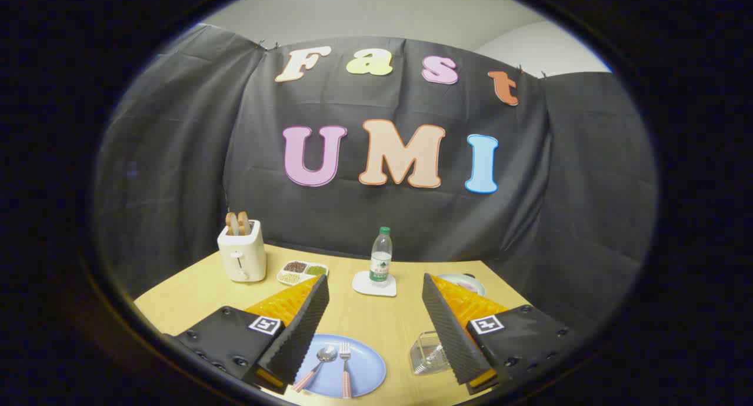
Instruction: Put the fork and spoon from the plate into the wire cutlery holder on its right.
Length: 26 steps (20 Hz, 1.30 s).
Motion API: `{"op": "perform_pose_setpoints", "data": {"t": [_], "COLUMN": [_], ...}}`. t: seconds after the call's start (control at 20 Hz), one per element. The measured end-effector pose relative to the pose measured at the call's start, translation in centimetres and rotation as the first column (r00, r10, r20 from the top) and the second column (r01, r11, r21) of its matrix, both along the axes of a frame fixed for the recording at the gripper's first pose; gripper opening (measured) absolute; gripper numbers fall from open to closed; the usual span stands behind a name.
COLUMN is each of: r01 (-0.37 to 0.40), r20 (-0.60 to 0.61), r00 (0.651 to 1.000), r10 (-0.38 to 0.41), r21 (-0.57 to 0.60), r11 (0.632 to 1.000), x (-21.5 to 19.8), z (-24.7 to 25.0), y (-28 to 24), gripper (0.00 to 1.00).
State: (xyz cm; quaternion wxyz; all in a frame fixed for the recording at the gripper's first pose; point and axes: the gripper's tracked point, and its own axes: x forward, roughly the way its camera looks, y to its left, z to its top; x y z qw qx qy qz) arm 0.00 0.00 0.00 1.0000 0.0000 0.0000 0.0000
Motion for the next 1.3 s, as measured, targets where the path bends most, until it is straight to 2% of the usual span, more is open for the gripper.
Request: {"op": "perform_pose_setpoints", "data": {"t": [0.8, 1.3], "r01": [0.003, -0.033], "r20": [-0.05, -0.188], "r00": [0.999, 0.981], "r10": [-0.002, 0.039], "r21": [0.012, 0.037], "r11": [1.0, 0.999], "x": [-0.9, -1.7], "z": [-2.4, -7.1], "y": [0.0, 3.5], "gripper": [1.0, 1.0]}}
